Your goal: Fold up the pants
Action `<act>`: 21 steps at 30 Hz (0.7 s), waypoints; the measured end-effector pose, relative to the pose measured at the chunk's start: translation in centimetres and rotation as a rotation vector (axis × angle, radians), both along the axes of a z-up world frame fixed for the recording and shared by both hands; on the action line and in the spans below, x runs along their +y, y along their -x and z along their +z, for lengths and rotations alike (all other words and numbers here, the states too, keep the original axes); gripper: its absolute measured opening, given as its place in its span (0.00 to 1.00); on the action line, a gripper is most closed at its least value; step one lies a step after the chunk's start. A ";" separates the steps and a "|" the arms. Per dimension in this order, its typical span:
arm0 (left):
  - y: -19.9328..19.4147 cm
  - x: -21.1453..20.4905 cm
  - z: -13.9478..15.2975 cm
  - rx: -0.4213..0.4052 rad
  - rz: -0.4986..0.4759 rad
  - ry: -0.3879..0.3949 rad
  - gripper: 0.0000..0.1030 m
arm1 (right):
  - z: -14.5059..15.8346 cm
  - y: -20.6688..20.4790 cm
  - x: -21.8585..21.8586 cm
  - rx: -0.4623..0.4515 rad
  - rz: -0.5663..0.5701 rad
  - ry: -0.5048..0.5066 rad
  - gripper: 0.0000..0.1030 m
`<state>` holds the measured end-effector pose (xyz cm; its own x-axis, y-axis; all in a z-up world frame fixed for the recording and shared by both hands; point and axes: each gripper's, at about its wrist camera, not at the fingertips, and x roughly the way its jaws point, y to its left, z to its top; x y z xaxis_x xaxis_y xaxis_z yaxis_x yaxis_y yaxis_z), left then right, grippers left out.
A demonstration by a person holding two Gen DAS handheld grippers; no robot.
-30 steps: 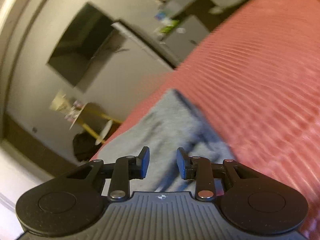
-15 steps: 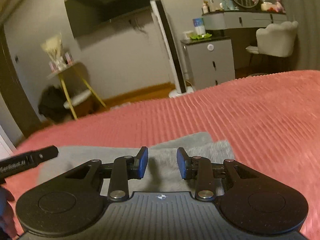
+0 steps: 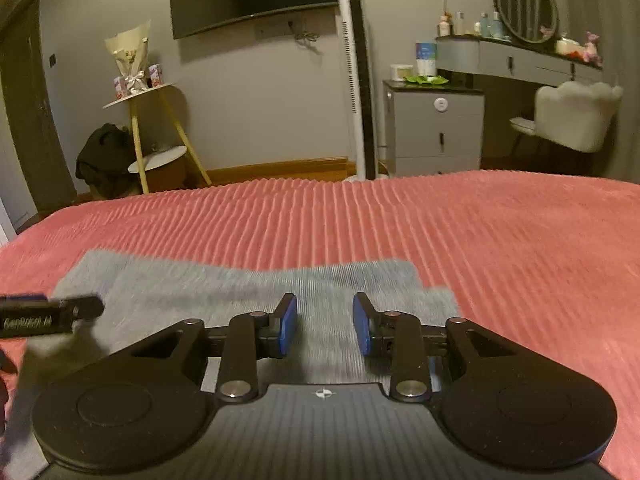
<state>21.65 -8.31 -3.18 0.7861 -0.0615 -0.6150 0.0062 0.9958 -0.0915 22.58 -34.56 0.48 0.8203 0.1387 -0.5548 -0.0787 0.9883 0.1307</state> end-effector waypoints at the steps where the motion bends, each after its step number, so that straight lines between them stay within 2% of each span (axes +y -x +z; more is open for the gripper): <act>1: 1.3 0.0 -0.5 0.014 -0.015 0.001 0.97 | -0.1 0.7 -0.1 0.015 0.003 -0.001 0.35; 4: 4.9 0.3 -1.8 0.037 -0.024 0.001 0.97 | -0.6 4.0 0.9 0.012 0.034 0.108 0.35; 7: 6.2 0.9 -1.7 0.074 -0.016 0.032 0.97 | -0.8 5.7 2.3 0.013 0.059 0.226 0.35; 10: 6.0 1.1 -0.6 0.136 -0.009 0.021 0.97 | -0.4 6.0 2.8 0.033 0.061 0.264 0.35; 15: 7.8 1.7 1.2 0.155 -0.026 0.010 0.97 | -0.2 6.8 3.5 0.052 0.060 0.319 0.35; 17: 9.5 2.0 1.1 0.157 -0.044 -0.003 0.97 | 0.2 7.6 3.1 0.070 0.040 0.274 0.35; 18: 10.2 2.1 1.0 0.153 -0.045 -0.014 0.97 | 0.6 8.2 2.3 0.074 0.021 0.208 0.35; 19: 10.9 2.4 0.8 0.150 -0.043 -0.025 0.97 | 1.1 8.8 1.4 0.078 -0.003 0.124 0.35; 21: 12.1 3.3 0.4 0.137 -0.021 0.001 0.97 | 1.6 9.8 -1.4 0.117 -0.068 -0.109 0.38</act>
